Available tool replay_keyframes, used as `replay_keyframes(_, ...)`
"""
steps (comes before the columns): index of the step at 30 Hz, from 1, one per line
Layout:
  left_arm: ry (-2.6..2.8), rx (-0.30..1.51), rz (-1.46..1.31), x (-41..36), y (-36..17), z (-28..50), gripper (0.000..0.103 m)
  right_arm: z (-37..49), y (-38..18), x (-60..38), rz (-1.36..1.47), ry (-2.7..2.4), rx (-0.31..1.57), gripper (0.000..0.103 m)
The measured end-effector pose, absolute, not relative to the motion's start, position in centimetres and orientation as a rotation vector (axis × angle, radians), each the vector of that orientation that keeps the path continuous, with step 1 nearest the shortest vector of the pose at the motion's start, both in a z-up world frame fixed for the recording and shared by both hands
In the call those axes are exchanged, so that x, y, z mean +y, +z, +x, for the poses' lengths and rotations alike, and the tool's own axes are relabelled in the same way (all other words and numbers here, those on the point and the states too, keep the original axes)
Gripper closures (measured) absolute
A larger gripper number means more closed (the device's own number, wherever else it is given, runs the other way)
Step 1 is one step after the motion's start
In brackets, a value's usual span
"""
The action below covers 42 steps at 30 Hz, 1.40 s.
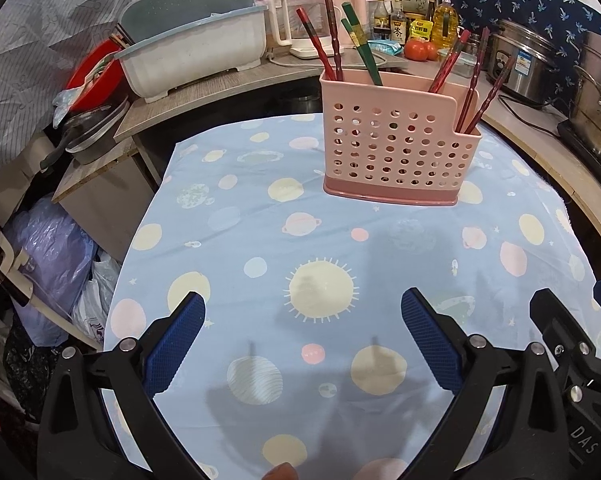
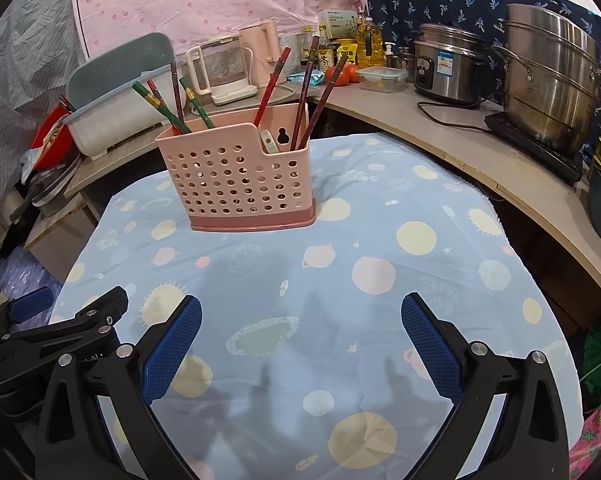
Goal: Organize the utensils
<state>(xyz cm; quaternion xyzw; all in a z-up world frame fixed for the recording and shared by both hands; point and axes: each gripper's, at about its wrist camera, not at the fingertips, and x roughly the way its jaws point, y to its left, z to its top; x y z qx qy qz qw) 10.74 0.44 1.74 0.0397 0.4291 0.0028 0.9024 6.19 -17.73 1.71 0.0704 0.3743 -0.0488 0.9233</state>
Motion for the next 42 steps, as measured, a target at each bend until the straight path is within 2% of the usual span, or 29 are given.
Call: replay_keyframes(42,0.011,0.863,0.095,0.53,2.15,10.53,0.009,6.09,2.09,-17.41,0.13,-0.103,0.763,0.006)
